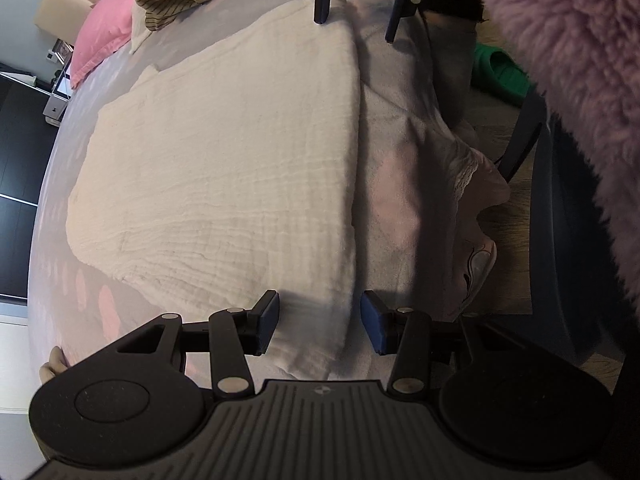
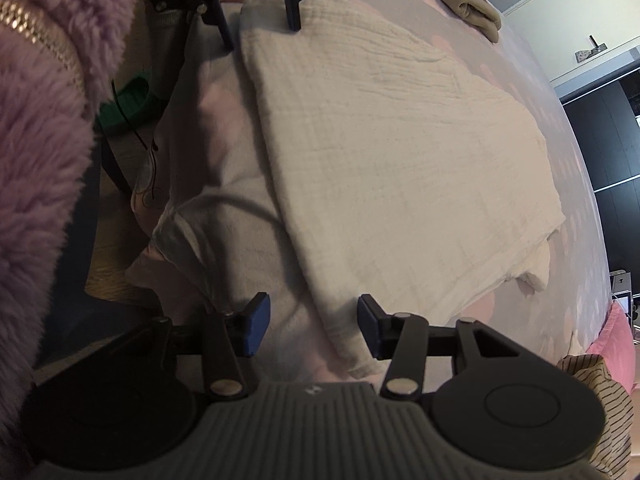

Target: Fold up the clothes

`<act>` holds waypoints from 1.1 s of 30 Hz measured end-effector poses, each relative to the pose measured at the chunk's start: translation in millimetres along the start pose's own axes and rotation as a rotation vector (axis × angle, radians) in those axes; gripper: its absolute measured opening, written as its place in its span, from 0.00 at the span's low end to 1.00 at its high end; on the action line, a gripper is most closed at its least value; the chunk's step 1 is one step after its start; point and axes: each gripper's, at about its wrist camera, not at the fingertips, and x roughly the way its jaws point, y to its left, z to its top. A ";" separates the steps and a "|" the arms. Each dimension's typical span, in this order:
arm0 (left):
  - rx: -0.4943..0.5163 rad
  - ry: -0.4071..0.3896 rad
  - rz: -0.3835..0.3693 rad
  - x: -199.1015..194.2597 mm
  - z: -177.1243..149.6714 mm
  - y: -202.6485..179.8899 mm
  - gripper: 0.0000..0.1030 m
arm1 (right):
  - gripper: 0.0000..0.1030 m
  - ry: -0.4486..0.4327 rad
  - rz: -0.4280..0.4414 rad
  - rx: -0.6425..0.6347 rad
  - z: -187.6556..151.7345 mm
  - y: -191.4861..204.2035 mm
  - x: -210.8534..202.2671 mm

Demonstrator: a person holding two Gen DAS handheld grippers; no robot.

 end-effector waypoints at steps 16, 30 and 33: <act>-0.070 -0.005 0.105 6.2 7.4 3.9 0.28 | 0.49 0.025 -0.133 -0.101 -1.7 15.2 18.0; -0.363 -0.063 0.052 -36.8 11.4 60.2 0.05 | 0.06 -0.064 -0.211 0.039 3.0 -17.5 -17.1; -0.422 -0.081 0.040 -55.0 10.9 77.4 0.05 | 0.06 -0.093 -0.187 0.105 3.2 -33.4 -37.4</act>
